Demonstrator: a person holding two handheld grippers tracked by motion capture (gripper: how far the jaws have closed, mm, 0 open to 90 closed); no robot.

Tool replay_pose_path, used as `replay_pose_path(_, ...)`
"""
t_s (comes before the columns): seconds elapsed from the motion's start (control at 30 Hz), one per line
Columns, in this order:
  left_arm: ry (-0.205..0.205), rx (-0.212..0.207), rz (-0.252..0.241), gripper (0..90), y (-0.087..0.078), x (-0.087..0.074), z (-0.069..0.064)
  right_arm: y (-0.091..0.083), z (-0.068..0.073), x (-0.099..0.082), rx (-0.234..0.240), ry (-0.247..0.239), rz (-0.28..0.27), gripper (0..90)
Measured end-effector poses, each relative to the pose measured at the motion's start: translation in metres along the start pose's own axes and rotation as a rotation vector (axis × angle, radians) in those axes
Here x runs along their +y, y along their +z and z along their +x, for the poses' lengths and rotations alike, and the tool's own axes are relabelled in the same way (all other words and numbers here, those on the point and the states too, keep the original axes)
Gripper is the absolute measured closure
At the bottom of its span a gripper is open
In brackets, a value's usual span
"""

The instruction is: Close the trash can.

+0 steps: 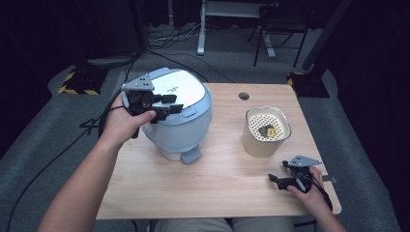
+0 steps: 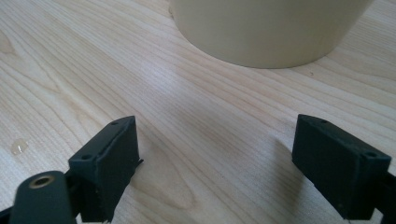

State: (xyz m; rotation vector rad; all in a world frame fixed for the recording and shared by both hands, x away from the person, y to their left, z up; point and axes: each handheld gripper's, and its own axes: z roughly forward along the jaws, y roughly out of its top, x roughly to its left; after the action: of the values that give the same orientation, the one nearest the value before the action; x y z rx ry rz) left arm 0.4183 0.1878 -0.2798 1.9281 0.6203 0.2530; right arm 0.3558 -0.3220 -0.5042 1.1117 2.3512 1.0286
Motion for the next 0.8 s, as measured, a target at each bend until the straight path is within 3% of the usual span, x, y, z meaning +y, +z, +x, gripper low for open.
replay_pose_path(0.2,0.011,0.034,0.009,60.1,0.003,0.002,0.001,0.000,0.000,0.000,0.000,0.000,0.000,15.0)
replay_pose_path(0.3,0.086,0.110,0.034,60.2,0.006,0.004,-0.006,0.000,0.000,0.000,0.001,-0.001,-0.001,15.0)
replay_pose_path(0.33,0.089,0.120,0.042,60.2,0.007,0.005,-0.008,0.000,0.000,0.000,0.001,-0.001,0.000,15.0)
replay_pose_path(0.5,0.084,0.132,0.074,60.6,0.009,0.009,-0.009,0.000,0.000,0.000,0.002,-0.001,-0.001,15.0)
replay_pose_path(0.53,0.110,0.154,0.100,60.8,0.010,0.010,-0.010,0.000,0.000,0.000,0.002,-0.002,-0.001,15.0)
replay_pose_path(0.7,0.114,0.167,0.096,62.8,0.014,0.011,-0.013,0.000,0.000,0.000,0.002,-0.004,0.000,14.9)
replay_pose_path(0.8,0.096,0.174,0.086,50.0,0.011,0.009,-0.016,0.000,0.000,0.000,0.003,-0.004,0.000,15.0)
